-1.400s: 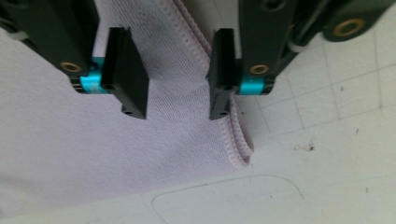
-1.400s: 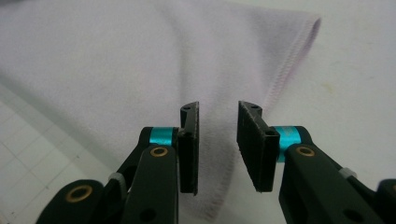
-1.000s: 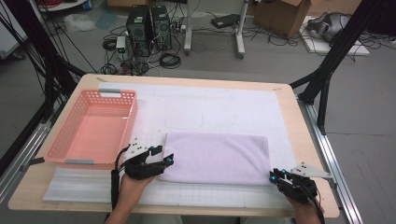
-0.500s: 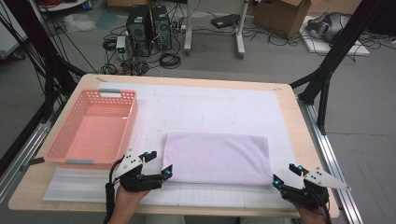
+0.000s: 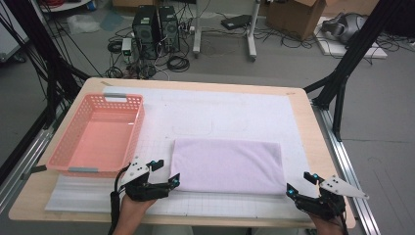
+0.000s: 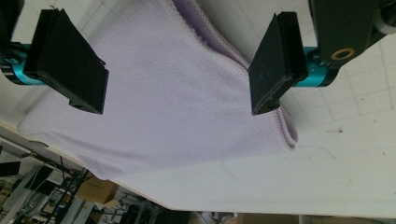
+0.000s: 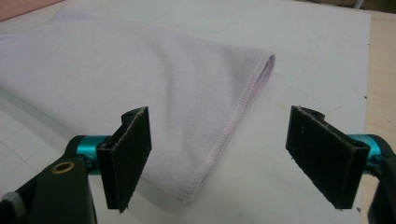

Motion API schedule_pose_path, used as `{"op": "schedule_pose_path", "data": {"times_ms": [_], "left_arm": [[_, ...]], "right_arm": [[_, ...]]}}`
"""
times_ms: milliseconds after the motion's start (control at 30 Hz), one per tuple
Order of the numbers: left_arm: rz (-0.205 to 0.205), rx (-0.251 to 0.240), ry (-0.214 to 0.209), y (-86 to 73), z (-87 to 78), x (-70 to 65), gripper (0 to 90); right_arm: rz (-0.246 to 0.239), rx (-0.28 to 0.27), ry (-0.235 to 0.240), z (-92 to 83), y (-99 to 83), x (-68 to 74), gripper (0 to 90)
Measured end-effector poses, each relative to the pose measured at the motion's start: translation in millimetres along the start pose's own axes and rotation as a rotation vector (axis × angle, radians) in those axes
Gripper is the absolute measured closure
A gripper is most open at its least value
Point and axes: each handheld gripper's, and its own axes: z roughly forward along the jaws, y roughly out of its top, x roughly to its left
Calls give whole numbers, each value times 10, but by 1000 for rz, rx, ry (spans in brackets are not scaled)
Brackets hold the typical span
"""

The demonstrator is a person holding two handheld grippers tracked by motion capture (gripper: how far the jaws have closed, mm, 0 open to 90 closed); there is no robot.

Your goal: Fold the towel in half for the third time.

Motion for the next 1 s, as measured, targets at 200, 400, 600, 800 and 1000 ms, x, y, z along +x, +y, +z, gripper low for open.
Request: {"op": "schedule_pose_path", "data": {"times_ms": [200, 400, 600, 800, 1000], "left_arm": [[-3, 4, -5, 0, 1, 6, 184], [-27, 19, 23, -15, 8, 24, 179], [-17, 71, 47, -51, 50, -16, 180], [-56, 146, 82, -122, 50, -8, 279], [-82, 177, 82, -133, 43, 12, 331]], "right_arm": [[4, 3, -1, 6, 2, -5, 214], [4, 6, 5, 20, 9, 5, 212], [-8, 9, 25, 45, 57, 14, 175], [-13, -2, 70, 109, 157, 45, 175], [-26, -3, 106, 216, 312, 106, 175]]}}
